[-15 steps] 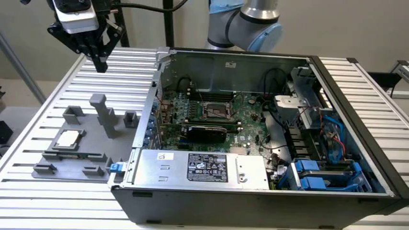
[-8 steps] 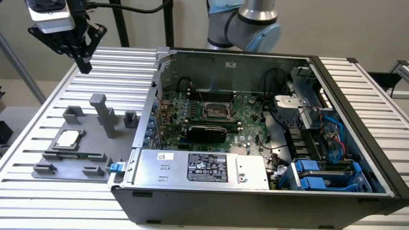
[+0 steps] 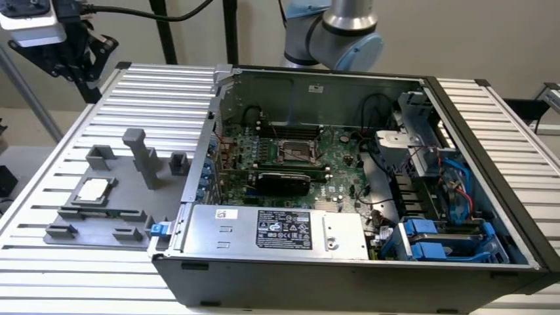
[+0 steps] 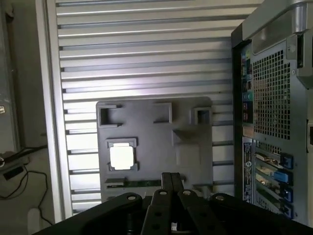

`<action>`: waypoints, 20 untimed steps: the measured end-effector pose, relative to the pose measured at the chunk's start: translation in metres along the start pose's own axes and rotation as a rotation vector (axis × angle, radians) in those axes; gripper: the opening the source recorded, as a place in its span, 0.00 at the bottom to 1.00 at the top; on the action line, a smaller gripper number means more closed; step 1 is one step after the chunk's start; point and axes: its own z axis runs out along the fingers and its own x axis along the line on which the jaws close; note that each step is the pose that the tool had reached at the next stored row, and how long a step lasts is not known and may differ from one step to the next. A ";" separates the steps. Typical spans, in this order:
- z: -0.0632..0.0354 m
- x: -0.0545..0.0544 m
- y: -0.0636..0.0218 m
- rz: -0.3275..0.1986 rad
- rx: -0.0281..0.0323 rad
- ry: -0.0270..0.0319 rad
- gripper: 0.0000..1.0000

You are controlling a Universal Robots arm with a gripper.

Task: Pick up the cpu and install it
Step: 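Reach for the cpu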

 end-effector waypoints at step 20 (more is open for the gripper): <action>0.0136 0.072 -0.0051 0.000 0.0231 -0.0017 0.11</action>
